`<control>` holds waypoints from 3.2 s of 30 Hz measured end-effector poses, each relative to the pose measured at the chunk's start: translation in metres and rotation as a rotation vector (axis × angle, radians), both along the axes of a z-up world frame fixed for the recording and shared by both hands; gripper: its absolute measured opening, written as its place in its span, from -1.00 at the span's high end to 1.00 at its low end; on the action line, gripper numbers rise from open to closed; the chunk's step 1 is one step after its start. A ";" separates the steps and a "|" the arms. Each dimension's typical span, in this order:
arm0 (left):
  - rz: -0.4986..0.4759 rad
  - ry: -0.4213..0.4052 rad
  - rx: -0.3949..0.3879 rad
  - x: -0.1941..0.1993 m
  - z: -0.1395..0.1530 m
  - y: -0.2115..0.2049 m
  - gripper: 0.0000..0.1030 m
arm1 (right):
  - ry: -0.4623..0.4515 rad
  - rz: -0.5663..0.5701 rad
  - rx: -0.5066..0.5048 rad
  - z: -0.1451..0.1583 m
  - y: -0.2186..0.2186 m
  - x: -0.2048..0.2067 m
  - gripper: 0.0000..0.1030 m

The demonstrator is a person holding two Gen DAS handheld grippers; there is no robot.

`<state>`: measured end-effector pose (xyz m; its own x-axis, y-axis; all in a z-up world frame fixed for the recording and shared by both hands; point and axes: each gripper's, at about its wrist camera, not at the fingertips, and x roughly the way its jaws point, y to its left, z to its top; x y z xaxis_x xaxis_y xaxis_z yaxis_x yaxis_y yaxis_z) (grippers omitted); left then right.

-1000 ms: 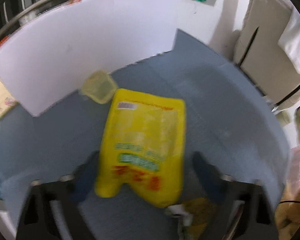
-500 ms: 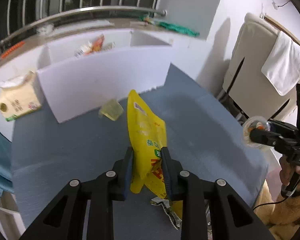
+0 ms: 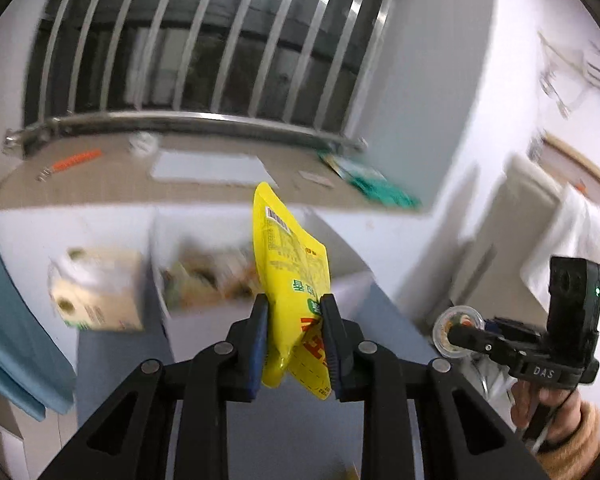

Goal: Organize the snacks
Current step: 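Drop the pouch and jelly cup into the white box and open both grippers, then grasp the second yellow jelly cup with the right gripper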

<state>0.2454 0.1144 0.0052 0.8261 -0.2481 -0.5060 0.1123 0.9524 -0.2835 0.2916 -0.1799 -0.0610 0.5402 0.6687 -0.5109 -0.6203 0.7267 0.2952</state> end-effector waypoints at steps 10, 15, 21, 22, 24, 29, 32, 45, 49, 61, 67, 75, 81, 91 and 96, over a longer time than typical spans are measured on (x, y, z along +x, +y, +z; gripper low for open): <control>0.123 0.077 -0.078 0.106 -0.002 0.040 0.38 | 0.045 -0.101 -0.027 0.033 0.048 0.137 0.36; 0.199 0.154 0.025 0.123 -0.018 0.039 -1.00 | 0.075 -0.149 -0.064 0.030 0.057 0.166 -1.00; 0.173 0.165 0.058 0.107 -0.028 0.040 -1.00 | 0.010 -0.146 -0.046 0.032 0.047 0.148 -1.00; 0.169 0.166 0.066 0.106 -0.027 0.039 -1.00 | 0.009 -0.144 -0.054 0.033 0.047 0.147 -1.00; 0.165 0.157 0.101 0.096 -0.024 0.033 -1.00 | 0.001 -0.133 -0.066 0.033 0.047 0.140 -1.00; 0.129 0.141 0.170 0.071 -0.012 0.015 -1.00 | -0.046 -0.099 -0.100 0.037 0.048 0.111 -1.00; 0.092 0.121 0.196 0.042 -0.011 0.004 -1.00 | -0.053 -0.053 -0.086 0.034 0.043 0.084 -1.00; 0.004 0.115 0.143 -0.076 -0.056 -0.024 -1.00 | 0.005 0.083 -0.158 -0.039 0.052 0.006 -1.00; 0.001 0.128 0.147 -0.100 -0.064 -0.029 -1.00 | 0.030 0.091 -0.166 -0.054 0.061 0.007 -1.00; -0.053 0.160 0.120 -0.141 -0.095 -0.049 -1.00 | 0.066 0.129 -0.337 -0.111 0.140 0.041 -1.00; -0.039 0.193 0.126 -0.151 -0.106 -0.047 -1.00 | 0.091 0.095 -0.366 -0.132 0.161 0.066 -1.00; -0.033 0.214 0.102 -0.152 -0.115 -0.042 -1.00 | 0.139 0.086 -0.397 -0.146 0.169 0.081 0.32; -0.054 0.219 0.106 -0.146 -0.115 -0.049 -1.00 | 0.140 0.124 -0.321 -0.128 0.145 0.066 0.32; -0.183 0.288 0.147 -0.113 -0.128 -0.095 -1.00 | 0.028 0.117 -0.167 -0.062 0.057 0.004 0.32; -0.210 0.372 0.140 -0.095 -0.153 -0.112 -1.00 | -0.021 0.089 -0.117 -0.046 0.016 -0.029 0.32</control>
